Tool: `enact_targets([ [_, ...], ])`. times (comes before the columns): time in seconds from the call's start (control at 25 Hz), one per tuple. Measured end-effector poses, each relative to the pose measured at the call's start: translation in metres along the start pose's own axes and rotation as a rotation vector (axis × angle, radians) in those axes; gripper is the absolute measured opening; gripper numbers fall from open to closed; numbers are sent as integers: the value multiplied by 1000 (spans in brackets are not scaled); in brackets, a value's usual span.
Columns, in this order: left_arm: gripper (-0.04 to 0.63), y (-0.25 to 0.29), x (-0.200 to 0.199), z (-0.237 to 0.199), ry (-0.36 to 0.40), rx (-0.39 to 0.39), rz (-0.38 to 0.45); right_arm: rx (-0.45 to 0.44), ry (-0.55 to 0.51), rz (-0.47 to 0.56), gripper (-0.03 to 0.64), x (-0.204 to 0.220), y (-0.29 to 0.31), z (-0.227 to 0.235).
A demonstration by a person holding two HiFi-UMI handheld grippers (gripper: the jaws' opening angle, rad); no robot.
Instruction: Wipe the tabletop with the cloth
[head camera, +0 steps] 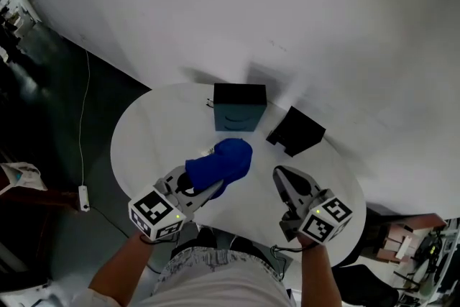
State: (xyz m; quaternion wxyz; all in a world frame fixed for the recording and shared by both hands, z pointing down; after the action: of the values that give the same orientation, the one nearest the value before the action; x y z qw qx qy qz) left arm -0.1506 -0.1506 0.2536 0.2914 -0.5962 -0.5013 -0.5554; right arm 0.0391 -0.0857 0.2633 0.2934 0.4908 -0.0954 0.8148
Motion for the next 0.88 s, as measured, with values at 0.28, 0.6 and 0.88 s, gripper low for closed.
enact_targets([
  [0.28,91,-14,-4,-9,-9,-20,25,-23,-17,-12,8,0,15,-13],
  [0.6,91,-23,-6,-14,-15,-48,38,-44,-28,-22,8,-1,23,-21],
  [0.88,91,-23,-5,-12,-19,-52,38,-62,-30,-33,6,2,24,-21],
])
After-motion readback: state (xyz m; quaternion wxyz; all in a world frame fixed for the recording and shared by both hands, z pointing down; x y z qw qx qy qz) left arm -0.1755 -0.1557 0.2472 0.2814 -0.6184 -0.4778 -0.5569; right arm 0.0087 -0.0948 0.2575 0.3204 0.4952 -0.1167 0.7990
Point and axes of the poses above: the fingertips, and each gripper's own axes: y forward along the fingers, z to its right, x out of its underside, the point moved 5 cm from there along -y, backward along the fingers, and after that the axes turned 9 degrees about -x, right-handed, at the moved point
